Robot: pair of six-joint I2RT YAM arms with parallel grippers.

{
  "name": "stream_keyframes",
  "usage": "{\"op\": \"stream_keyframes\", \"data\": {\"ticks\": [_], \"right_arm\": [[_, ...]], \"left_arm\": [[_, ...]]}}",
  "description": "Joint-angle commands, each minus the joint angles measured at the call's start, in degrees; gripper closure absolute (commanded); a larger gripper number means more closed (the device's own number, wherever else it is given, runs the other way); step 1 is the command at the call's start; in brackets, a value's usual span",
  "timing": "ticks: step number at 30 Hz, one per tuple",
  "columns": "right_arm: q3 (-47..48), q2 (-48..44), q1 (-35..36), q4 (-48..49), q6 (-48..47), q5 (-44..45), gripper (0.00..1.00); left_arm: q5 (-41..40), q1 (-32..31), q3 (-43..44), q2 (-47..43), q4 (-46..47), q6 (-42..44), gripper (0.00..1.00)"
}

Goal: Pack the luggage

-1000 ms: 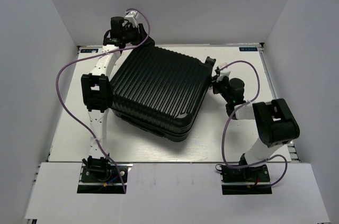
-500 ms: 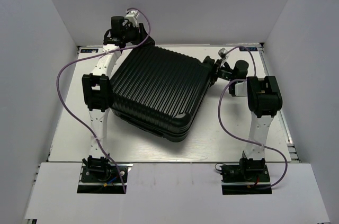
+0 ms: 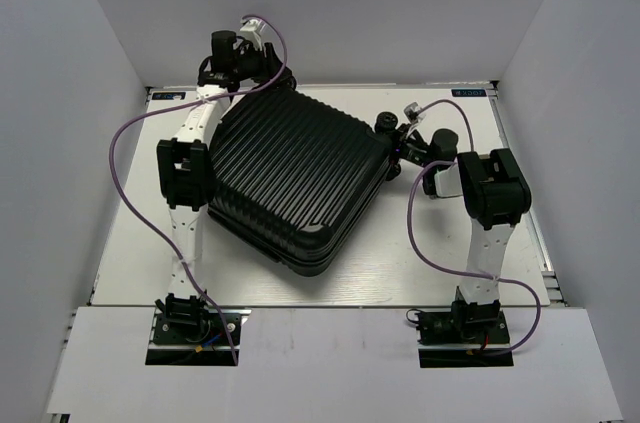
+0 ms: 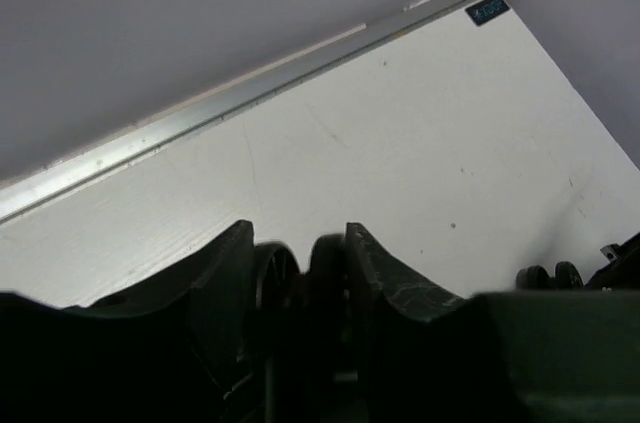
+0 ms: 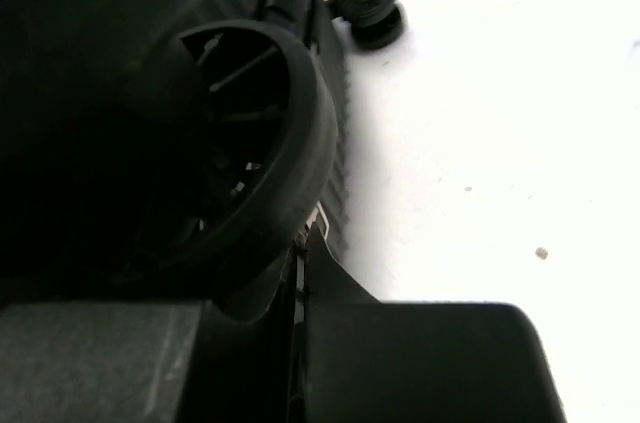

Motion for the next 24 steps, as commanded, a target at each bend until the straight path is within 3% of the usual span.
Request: {"op": "stream_keyframes", "data": {"ticks": [1,3,6,10,11,13,14,15,16,17,18,19,20,22,23,24], "right_arm": [[2.3,-1.1,8.9,17.3,-1.2,20.0,1.00],[6.4,0.8,9.4,17.3,0.5,24.2,1.00],[11.8,3.3,10.1,17.4,2.3,21.3,1.00],[9.4,0.2,10.7,17.3,1.1,20.7,1.00],[7.2,-1.2,10.6,17.3,0.9,21.6,0.92],[4.1,-3.5,10.0,17.0,-0.1,22.9,0.76],[1.4,-5.4,9.8,17.0,-0.1,23.9,0.74],[-1.5,-6.5,9.5,16.9,-0.4,24.6,0.65],[-2.7,-8.5,9.0,16.8,-1.3,27.1,0.58],[-5.2,-10.7,8.6,16.0,-1.2,28.2,0.49],[-7.0,-11.8,8.1,15.1,-0.9,29.4,0.30],[-7.8,-14.2,7.7,14.0,-1.0,32.2,0.10],[-9.8,-16.7,7.1,8.2,-1.4,33.5,0.10],[-9.8,-23.7,6.4,0.9,-2.5,39.6,0.10],[-8.8,-25.7,5.4,-17.3,-2.9,45.4,0.10],[-7.5,-27.4,5.3,-25.4,-3.3,48.8,0.10]], "left_arm": [[4.8,-9.0,-6.1,4.6,-7.6,0.9,1.00],[5.0,-9.1,-6.6,4.1,-7.9,1.4,1.00],[5.6,-9.7,-6.9,3.9,-8.1,1.5,1.00],[2.4,-9.6,-7.1,3.0,-9.8,2.4,1.00],[0.9,-9.6,-7.5,2.2,-10.6,2.7,1.00],[-5.1,-8.9,-8.4,0.4,-11.4,2.2,0.83],[-6.6,-8.4,-9.2,-1.1,-11.3,0.8,0.71],[-9.3,-7.6,-9.4,-2.4,-11.2,0.0,0.61],[-10.9,-6.5,-9.6,-3.1,-11.3,-2.8,0.58],[-13.3,-6.0,-9.1,-4.3,-11.8,-3.9,0.54],[-14.4,-4.8,-8.2,-5.2,-12.0,-4.8,0.46],[-15.2,-3.8,-7.7,-5.6,-12.8,-5.3,0.14],[-16.9,-3.3,-7.0,-6.9,-13.6,-7.2,0.00],[-20.3,-1.9,-6.1,-9.2,-14.6,-7.6,0.00],[-21.9,-1.7,-6.1,-11.1,-15.4,-7.6,0.00],[-23.2,-1.7,-6.0,-13.2,-16.1,-6.2,0.00]]}}
